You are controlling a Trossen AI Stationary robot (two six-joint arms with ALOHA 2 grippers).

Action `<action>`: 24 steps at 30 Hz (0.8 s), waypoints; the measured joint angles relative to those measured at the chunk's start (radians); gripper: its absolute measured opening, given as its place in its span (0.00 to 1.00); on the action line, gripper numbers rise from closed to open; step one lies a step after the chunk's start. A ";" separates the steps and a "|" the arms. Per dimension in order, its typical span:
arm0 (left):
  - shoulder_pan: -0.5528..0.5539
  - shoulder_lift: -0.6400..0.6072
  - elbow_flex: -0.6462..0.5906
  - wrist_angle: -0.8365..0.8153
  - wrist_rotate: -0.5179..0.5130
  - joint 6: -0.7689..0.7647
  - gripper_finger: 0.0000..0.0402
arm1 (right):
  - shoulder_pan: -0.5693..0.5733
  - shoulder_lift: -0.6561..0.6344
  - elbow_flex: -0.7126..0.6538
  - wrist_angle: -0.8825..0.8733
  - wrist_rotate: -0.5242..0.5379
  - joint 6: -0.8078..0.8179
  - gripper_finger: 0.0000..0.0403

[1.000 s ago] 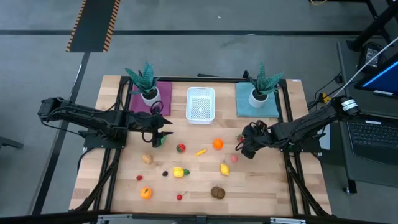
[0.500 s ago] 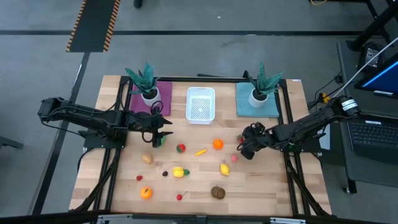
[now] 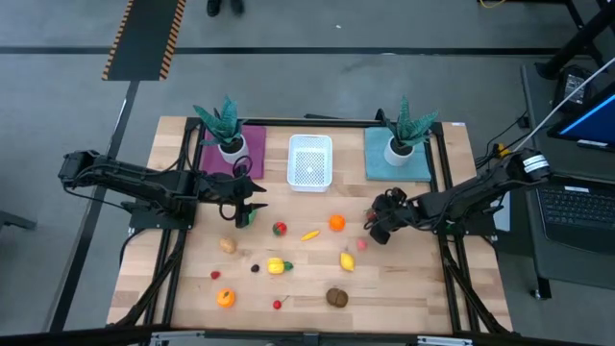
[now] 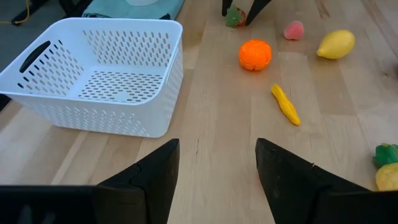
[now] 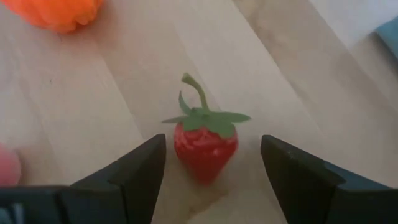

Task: Pick and placing Produce into tupperware
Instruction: Put the right red strawberry into the white bin

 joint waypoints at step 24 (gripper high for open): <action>0.000 0.000 0.000 0.000 0.000 0.000 0.51 | -0.011 0.051 0.012 0.040 -0.004 -0.020 0.50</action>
